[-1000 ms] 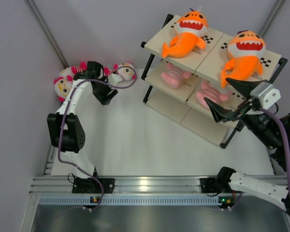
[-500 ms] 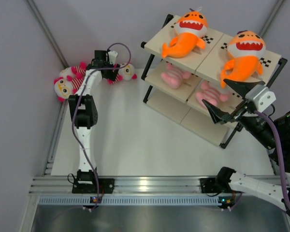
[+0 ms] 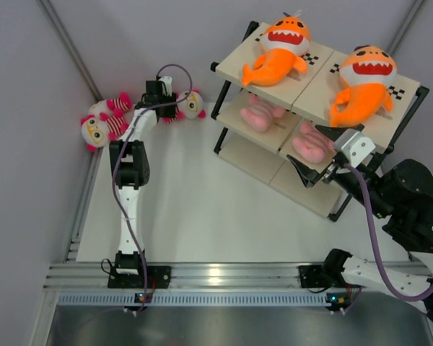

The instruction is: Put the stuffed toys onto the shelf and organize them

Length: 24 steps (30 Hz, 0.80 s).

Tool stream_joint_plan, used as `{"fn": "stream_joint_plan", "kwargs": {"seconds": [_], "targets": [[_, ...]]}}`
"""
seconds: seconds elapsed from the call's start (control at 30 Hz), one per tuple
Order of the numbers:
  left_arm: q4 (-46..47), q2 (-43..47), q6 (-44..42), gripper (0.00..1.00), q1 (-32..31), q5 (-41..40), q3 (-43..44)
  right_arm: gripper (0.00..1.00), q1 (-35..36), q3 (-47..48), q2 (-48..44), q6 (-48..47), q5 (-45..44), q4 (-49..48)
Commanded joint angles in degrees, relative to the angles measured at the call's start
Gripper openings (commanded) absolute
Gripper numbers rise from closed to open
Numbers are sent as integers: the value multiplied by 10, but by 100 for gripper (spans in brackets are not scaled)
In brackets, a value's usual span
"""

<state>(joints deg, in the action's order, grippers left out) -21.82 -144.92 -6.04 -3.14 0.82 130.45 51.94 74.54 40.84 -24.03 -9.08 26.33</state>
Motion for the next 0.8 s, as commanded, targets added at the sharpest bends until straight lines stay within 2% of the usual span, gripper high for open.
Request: {"fn": "stream_joint_plan", "kwargs": {"seconds": [0.0, 0.03, 0.07, 0.1, 0.13, 0.23, 0.33, 0.37, 0.4, 0.43, 0.47, 0.6, 0.77], "targets": [[24, -22, 36, 52, 1, 22, -1, 87, -4, 2, -5, -1, 6, -20], [21, -20, 37, 46, 1, 32, -2, 87, -5, 2, -7, 0, 6, -20], [18, -17, 35, 35, 1, 41, -11, 87, -5, 3, -8, 1, 6, -19], [19, -12, 37, 20, 1, 43, -19, 87, -5, 3, -13, 6, 5, -20], [19, -5, 40, 0, 1, 40, -27, 87, -5, 3, -15, 8, 4, -21], [20, 46, 50, 0, 3, 46, -71, 87, -4, 4, -23, 18, -1, -19], [19, 132, 83, 0, 4, 8, -149, 87, -4, 3, -25, 21, -1, -18], [19, 159, 103, 0, 4, 4, -206, 87, -5, 3, -24, 21, 1, -17], [19, 223, 115, 0, 4, 4, -238, 87, -5, 4, -23, 21, 1, -15], [19, 288, 141, 0, 4, 9, -305, 87, -5, 6, -24, 25, 3, -14], [19, 288, 154, 0, 4, 16, -341, 87, -5, 6, -25, 25, 3, -15], [12, 484, 219, 0, 3, 49, -505, 87, -5, -2, -41, 33, 6, -29], [-32, 629, 244, 0, -18, 120, -687, 87, -5, -13, -57, 39, 3, -48]]}}
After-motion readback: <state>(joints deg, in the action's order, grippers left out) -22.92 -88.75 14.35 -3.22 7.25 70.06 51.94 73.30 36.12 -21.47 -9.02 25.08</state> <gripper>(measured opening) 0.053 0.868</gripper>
